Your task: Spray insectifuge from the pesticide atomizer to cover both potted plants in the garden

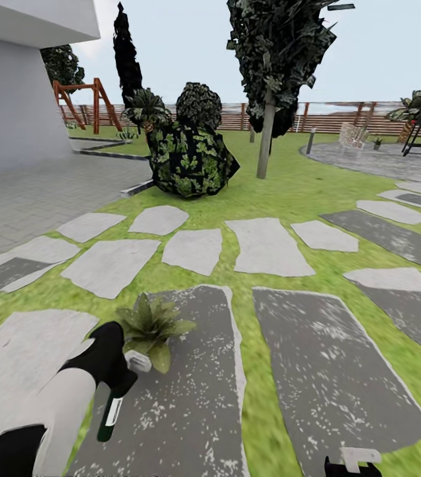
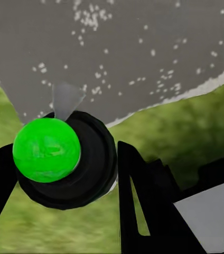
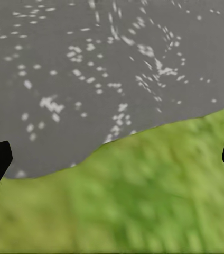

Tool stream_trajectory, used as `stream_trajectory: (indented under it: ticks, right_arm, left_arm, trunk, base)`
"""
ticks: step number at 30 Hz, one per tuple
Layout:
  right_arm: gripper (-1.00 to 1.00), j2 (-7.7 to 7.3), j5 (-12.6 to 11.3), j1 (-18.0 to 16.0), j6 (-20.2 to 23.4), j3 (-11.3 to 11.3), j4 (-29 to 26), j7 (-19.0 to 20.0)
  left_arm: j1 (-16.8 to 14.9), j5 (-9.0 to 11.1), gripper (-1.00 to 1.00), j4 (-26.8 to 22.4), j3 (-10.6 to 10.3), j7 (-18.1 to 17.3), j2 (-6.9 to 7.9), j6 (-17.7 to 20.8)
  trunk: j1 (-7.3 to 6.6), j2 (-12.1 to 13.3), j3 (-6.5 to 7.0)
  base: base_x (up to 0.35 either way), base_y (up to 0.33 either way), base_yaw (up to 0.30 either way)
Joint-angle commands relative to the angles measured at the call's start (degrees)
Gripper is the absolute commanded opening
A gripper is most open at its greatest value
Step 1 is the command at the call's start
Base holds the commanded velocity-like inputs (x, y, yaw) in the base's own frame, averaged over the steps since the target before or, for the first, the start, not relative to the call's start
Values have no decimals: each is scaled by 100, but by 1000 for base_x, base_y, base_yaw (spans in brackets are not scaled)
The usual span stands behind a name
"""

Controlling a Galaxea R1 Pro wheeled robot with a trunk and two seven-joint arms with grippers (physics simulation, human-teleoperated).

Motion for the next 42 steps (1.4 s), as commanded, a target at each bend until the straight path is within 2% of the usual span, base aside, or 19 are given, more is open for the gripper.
stream_trajectory:
  ticks: [1, 7, 15, 21, 28, 42]
  right_arm:
    - [100, 0, 60, -4, -18, -44, 6, -18]
    - [100, 6, 60, -4, -18, -43, 9, -16]
    - [100, 9, 62, -4, -18, -43, 13, -16]
    - [100, 9, 60, -4, -18, -43, 13, -21]
    - [100, 9, 61, -4, -18, -43, 13, -23]
    - [100, 9, 59, -4, -18, -43, 13, -21]
  left_arm:
    - [1, -41, -100, -4, 46, -15, -23, 25]
    - [8, -21, -100, 0, 78, 60, -95, 25]
    - [20, -20, -100, 7, 80, 63, -99, 25]
    - [31, -25, -100, 3, 80, 63, -77, 25]
    - [388, -86, -100, -11, 80, 64, -28, 25]
    - [422, -99, -100, -31, 64, 72, -38, 25]
  trunk:
    - [-1, -2, -9]
    - [-1, -2, -27]
    - [-1, -2, -28]
    - [-1, -2, -28]
    - [-1, -2, -28]
    - [-1, -2, -28]
  base:
    - [0, 0, 174]
    - [125, -87, 128]
    - [202, -202, 9]
    - [-28, -209, 216]
    - [-4, -21, 274]
    - [141, 0, 61]
